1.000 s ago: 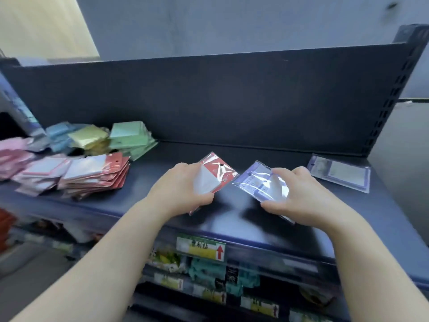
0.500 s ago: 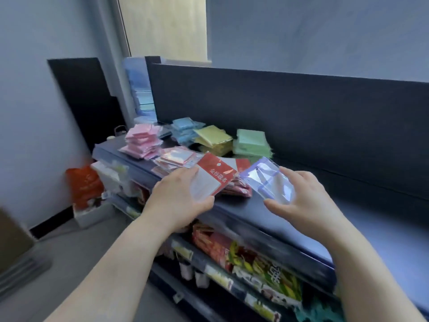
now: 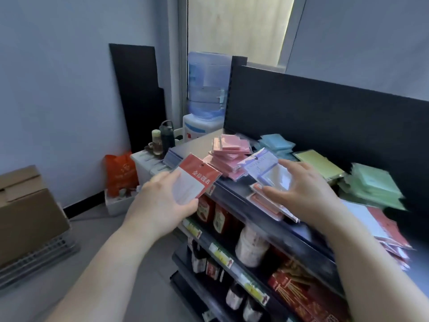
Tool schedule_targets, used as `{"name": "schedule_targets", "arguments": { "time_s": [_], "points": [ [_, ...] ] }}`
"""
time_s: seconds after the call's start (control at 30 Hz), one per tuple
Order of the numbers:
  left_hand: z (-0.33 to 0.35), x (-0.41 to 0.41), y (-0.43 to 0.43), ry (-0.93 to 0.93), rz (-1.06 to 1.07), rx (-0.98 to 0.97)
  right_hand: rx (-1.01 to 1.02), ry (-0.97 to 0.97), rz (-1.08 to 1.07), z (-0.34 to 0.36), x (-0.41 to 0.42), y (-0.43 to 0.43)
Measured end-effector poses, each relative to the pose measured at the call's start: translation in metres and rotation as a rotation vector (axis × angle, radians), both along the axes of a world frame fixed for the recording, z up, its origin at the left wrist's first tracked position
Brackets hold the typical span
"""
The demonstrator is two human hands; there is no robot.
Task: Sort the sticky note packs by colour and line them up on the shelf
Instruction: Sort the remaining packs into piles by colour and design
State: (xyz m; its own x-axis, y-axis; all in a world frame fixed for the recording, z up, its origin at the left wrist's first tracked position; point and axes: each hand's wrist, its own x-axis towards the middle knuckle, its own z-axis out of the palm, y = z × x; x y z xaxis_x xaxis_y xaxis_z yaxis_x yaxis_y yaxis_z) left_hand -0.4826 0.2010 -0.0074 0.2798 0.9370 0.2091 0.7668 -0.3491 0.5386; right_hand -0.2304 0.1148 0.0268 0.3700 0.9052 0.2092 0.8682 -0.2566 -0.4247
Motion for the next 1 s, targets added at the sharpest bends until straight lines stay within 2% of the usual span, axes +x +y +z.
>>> {"name": "schedule_targets", "arguments": {
  "time_s": [0.13, 0.3, 0.57, 0.77, 1.0],
  "points": [
    [0.000, 0.001, 0.033, -0.013, 0.020, 0.010, -0.017, -0.056, 0.060, 0.016, 0.002, 0.050],
    [0.016, 0.015, 0.078, 0.063, 0.028, 0.035, -0.032, -0.121, 0.121, 0.041, 0.016, 0.116],
    [0.021, 0.041, 0.144, 0.070, 0.021, 0.036, -0.107, -0.100, 0.129, 0.044, 0.042, 0.212],
    [0.016, 0.059, 0.208, 0.063, -0.074, 0.040, -0.168, -0.123, 0.063, 0.031, 0.055, 0.259],
    [0.013, 0.085, 0.298, 0.094, -0.286, 0.039, -0.233, -0.068, -0.084, 0.020, 0.066, 0.305]
  ]
}}
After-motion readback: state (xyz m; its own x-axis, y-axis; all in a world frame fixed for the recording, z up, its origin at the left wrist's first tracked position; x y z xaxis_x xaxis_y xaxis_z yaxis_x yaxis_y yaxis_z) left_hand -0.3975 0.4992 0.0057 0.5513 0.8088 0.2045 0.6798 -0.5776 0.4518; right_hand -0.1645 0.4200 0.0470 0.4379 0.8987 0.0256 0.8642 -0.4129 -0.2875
